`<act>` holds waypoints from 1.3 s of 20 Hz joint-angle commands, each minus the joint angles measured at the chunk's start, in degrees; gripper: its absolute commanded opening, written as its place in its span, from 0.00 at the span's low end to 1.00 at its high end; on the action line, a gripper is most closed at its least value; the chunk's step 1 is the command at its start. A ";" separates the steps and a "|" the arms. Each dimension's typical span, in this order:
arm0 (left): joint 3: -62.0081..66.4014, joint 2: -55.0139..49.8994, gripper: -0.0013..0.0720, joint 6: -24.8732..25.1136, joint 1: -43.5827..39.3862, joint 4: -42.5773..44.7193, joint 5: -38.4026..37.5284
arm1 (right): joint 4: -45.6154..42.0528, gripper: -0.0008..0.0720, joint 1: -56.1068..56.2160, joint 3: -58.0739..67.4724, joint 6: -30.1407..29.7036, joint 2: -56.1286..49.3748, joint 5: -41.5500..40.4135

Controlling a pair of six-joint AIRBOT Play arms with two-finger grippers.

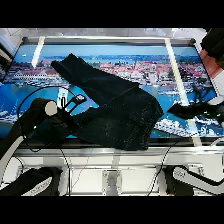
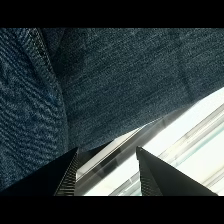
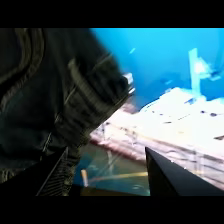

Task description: Fold the clothes and pants, and hang the long-sleeved shirts on hangers.

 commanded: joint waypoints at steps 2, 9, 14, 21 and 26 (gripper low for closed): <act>0.00 0.04 0.59 -0.37 -0.02 -0.13 -0.28 | 5.29 0.76 7.93 -10.99 -1.25 -0.07 -6.01; 0.00 0.04 0.59 -0.37 -0.02 -0.13 -0.28 | 7.67 0.63 22.99 -13.79 1.64 -0.07 -16.44; 0.00 0.04 0.59 -0.37 -0.02 -0.13 -0.31 | 9.55 0.01 26.58 -12.09 2.43 -0.07 -21.62; 0.00 0.04 0.59 -0.37 -0.04 -0.13 -1.49 | -18.25 0.01 7.43 7.50 10.64 -0.39 -17.70; 0.00 0.04 0.59 -0.39 -0.13 -0.17 -1.16 | -26.25 0.01 -10.43 22.93 10.54 -5.51 -13.00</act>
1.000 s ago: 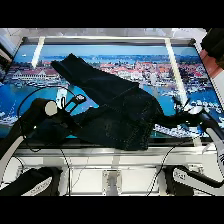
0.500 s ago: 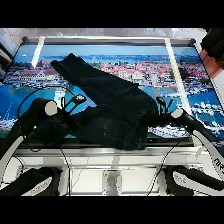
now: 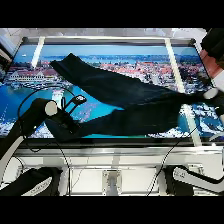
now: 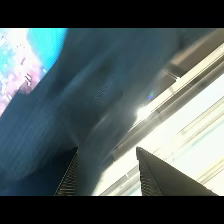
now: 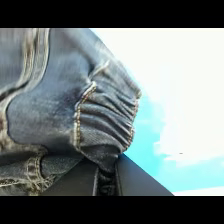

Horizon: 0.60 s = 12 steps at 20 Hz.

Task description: Fold the clothes and pants, and hang the long-sleeved shirts on hangers.

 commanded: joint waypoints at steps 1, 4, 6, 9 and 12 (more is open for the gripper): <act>0.00 0.04 0.59 0.00 -0.02 0.02 0.02 | -7.08 0.02 -11.06 10.64 -0.57 -3.56 4.00; 0.00 0.04 0.59 0.02 -0.02 0.04 0.02 | -7.04 0.47 -13.75 15.98 -2.29 -5.33 8.13; 0.00 0.07 0.62 0.07 -0.02 0.07 -0.72 | -5.77 0.47 -13.51 17.22 -2.32 -5.33 8.28; 0.00 0.20 0.62 0.09 -0.24 0.13 -5.79 | -4.15 0.47 -12.28 17.70 -2.45 -5.31 10.29; -0.02 0.20 0.62 0.24 -2.99 1.20 -8.57 | -2.78 0.47 -10.80 17.68 -4.44 -5.31 14.14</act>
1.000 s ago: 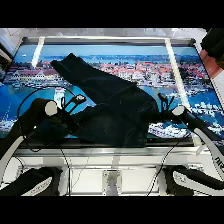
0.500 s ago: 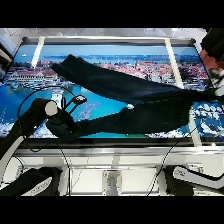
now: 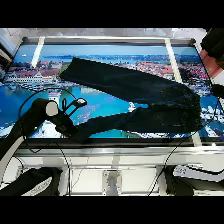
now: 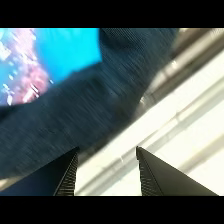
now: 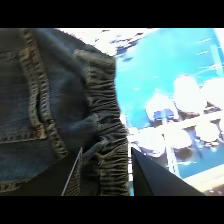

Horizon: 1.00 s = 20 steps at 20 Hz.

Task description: Fold the clothes and pants, and hang the long-sleeved shirts on hangers.

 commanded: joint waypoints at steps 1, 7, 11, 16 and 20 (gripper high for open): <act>-0.04 0.02 0.62 0.15 -2.93 2.69 -1.14 | 2.29 0.47 1.57 0.59 -2.75 -0.13 4.63; -0.02 -0.31 0.03 -9.97 -3.98 11.04 7.91 | 7.52 0.47 6.23 0.50 -4.07 -0.13 7.82; -0.02 2.93 0.08 -12.57 -3.98 12.52 7.85 | 7.65 0.47 9.68 0.48 -5.20 -0.13 10.43; -0.04 2.21 0.77 -8.61 -3.98 9.35 7.30 | 10.29 0.47 14.14 0.44 -5.20 -0.15 10.40; -0.70 -1.95 0.50 -3.34 -3.78 8.20 9.99 | 10.32 0.47 18.05 0.42 -5.18 -0.15 9.75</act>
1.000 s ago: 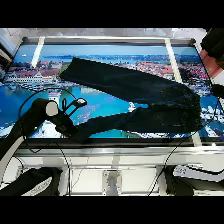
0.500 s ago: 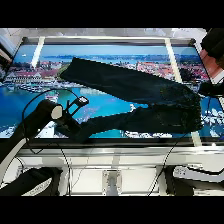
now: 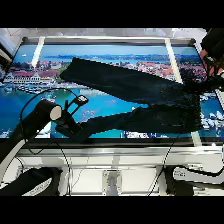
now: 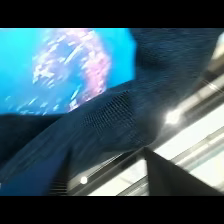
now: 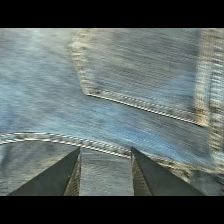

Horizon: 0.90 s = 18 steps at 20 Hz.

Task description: Fold the clothes and pants, and hang the long-sleeved shirts on hangers.

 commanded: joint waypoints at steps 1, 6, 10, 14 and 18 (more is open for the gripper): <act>-0.52 -4.37 0.34 3.32 0.39 0.50 2.12 | 0.50 0.47 3.23 -0.04 -0.04 -0.04 -0.28; 0.26 -4.26 0.03 0.94 -0.04 -5.51 -8.41 | 0.39 0.47 4.57 -0.15 -0.07 -0.04 0.31; 5.84 10.36 0.03 -11.87 -0.07 -10.64 -13.25 | 0.33 0.47 4.57 -0.15 -0.09 -0.04 0.42; 14.73 21.05 0.03 -27.28 -0.04 -23.56 -33.07 | 0.37 0.47 4.57 -0.15 -0.09 -0.04 0.52; 17.49 23.93 0.03 -27.34 0.00 -24.37 -29.22 | 1.11 0.47 4.57 -0.15 -0.07 -0.04 0.74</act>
